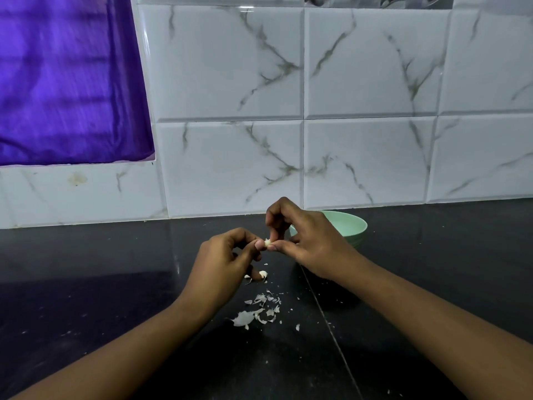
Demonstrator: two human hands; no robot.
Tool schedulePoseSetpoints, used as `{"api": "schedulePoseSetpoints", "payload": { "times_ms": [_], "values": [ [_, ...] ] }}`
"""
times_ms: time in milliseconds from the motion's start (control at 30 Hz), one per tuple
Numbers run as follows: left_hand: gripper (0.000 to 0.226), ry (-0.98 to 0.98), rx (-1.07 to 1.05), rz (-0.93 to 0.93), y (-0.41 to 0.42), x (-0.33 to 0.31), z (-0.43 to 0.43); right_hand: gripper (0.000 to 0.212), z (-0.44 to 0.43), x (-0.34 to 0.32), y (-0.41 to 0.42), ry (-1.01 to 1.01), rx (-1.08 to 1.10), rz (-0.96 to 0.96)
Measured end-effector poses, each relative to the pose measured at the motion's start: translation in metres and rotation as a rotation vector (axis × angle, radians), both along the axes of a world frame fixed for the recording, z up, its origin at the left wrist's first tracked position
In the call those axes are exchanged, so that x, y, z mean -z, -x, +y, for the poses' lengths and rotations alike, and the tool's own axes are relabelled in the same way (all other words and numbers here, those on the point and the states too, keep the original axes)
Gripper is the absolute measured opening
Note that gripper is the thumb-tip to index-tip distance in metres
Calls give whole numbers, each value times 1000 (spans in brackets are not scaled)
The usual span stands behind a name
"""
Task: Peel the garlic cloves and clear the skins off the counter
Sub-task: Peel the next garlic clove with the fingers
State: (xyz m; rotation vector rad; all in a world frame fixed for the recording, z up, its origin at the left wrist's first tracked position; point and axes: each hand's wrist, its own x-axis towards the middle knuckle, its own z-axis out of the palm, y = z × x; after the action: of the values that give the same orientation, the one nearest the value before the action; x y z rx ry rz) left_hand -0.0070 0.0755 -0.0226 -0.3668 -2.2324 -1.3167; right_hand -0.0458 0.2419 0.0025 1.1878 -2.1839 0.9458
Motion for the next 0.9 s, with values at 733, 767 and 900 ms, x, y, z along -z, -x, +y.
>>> {"api": "schedulePoseSetpoints", "payload": {
  "times_ms": [733,767,900],
  "values": [
    [21,-525,159,-440,9,0,-3,24,9,-2,9,19,-137,-638],
    [21,-520,159,-448,9,1,-3,20,8,-2,8,-5,-151,-669],
    [21,-488,172,-482,10,2,-4,15,8,0,6,-126,-152,-709]
  ]
}}
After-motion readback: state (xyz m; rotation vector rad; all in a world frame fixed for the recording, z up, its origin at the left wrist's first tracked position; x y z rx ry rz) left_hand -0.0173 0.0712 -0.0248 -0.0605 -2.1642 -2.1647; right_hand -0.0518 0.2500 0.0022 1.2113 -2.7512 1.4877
